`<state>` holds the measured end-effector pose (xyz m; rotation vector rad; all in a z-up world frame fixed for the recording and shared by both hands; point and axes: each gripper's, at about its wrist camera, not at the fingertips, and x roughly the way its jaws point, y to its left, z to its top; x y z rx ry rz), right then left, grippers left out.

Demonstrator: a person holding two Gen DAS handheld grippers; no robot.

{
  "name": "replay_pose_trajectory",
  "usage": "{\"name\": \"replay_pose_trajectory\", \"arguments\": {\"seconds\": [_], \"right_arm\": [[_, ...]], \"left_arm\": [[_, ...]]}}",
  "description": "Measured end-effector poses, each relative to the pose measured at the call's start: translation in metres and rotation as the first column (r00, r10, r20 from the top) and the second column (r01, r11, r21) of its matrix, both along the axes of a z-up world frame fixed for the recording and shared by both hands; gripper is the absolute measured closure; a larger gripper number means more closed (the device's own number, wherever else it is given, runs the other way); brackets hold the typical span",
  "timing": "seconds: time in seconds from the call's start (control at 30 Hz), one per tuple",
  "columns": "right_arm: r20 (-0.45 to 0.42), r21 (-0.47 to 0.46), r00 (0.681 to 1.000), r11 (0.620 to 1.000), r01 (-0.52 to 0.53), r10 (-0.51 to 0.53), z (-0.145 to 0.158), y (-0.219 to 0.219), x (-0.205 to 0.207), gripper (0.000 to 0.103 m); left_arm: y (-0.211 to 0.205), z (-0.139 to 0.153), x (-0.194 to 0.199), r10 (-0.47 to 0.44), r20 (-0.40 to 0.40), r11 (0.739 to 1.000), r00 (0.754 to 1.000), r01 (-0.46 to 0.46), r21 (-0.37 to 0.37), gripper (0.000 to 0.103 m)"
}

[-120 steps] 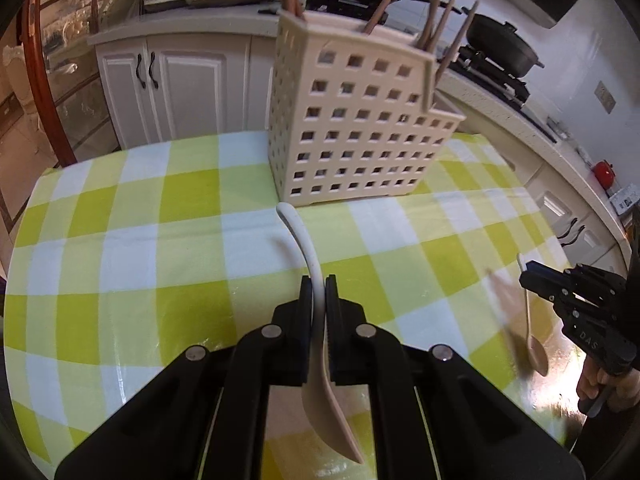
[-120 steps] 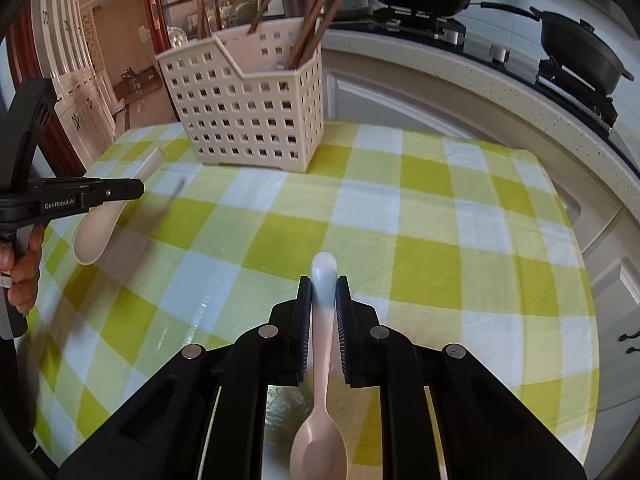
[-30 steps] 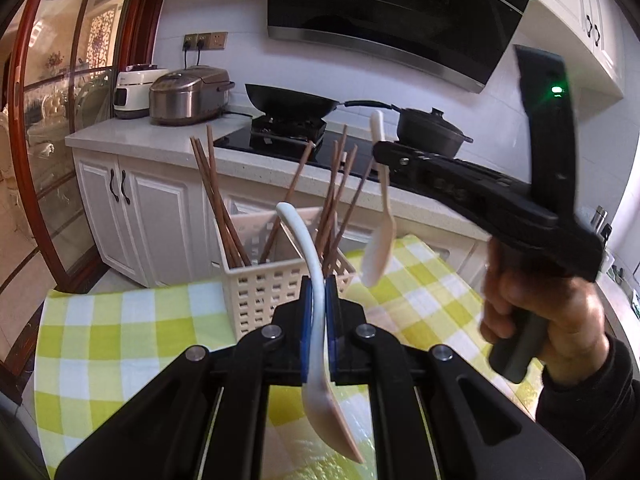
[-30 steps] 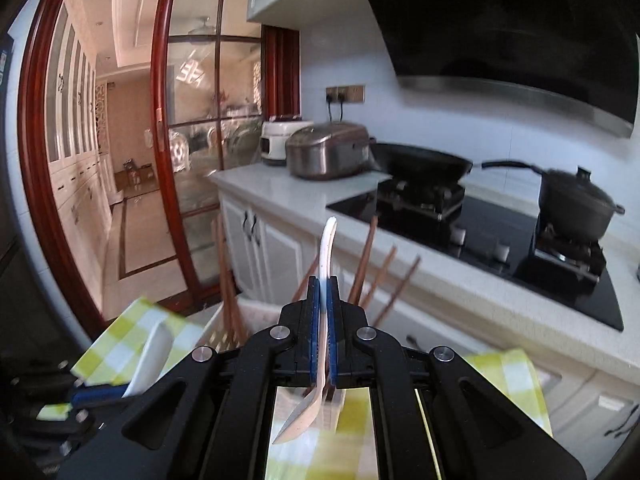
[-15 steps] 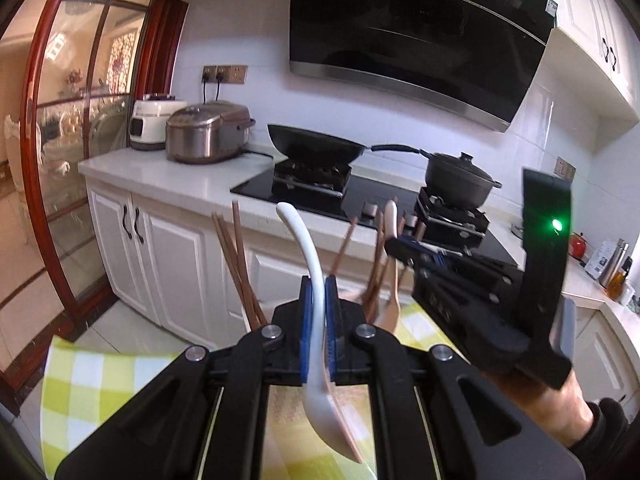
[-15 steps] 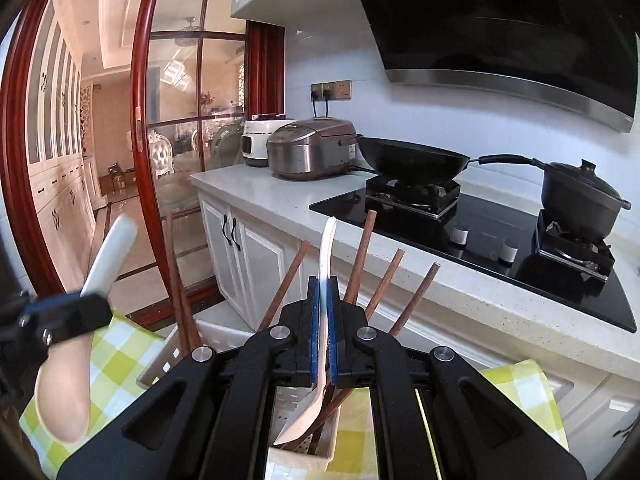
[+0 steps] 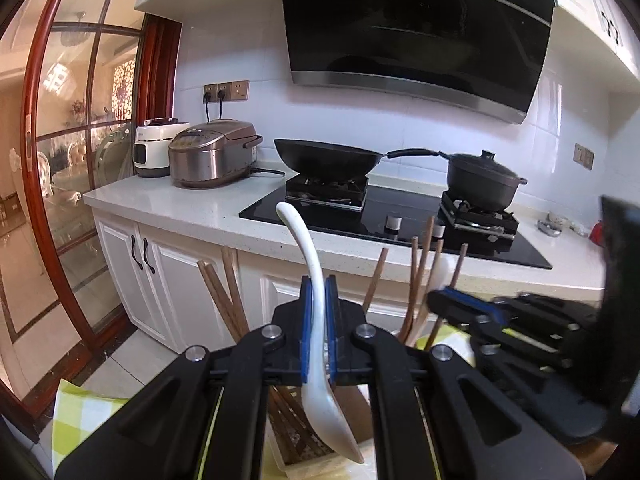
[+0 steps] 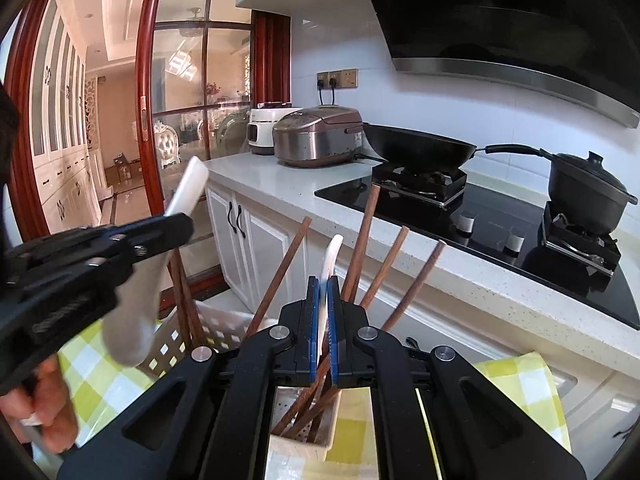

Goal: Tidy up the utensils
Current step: 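Lower both spoons into the white caddy and open both tools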

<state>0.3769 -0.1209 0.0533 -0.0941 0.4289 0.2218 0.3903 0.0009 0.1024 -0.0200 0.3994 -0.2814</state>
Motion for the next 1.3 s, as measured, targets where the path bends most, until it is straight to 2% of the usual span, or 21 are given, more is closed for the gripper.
{"name": "replay_pose_trajectory", "arguments": {"seconds": [0.4, 0.53, 1.13, 1.23, 1.3], "right_arm": [[-0.006, 0.034, 1.0, 0.999, -0.013, 0.013, 0.004, -0.016, -0.013, 0.094], [-0.002, 0.033, 1.0, 0.999, -0.015, 0.015, 0.005, -0.019, -0.013, 0.076], [-0.016, 0.045, 1.0, 0.999, -0.005, 0.006, 0.003, -0.035, -0.021, 0.074], [-0.014, 0.051, 1.0, 0.999, -0.002, 0.002, 0.005, -0.037, -0.022, 0.073], [-0.012, 0.061, 1.0, 0.998, 0.0, 0.001, 0.005, -0.039, -0.025, 0.073]], "left_arm": [[-0.012, -0.01, 0.011, 0.023, 0.03, 0.998, 0.999, -0.025, 0.063, 0.096], [-0.017, -0.015, 0.015, 0.03, 0.031, 0.995, 0.999, -0.033, 0.092, 0.096], [-0.021, -0.022, 0.015, 0.027, 0.027, 0.993, 0.999, -0.03, 0.114, 0.094], [-0.02, -0.018, 0.009, 0.02, 0.033, 0.994, 0.999, -0.023, 0.109, 0.082], [-0.019, -0.016, 0.004, 0.013, 0.036, 0.994, 0.999, -0.017, 0.11, 0.081]]}}
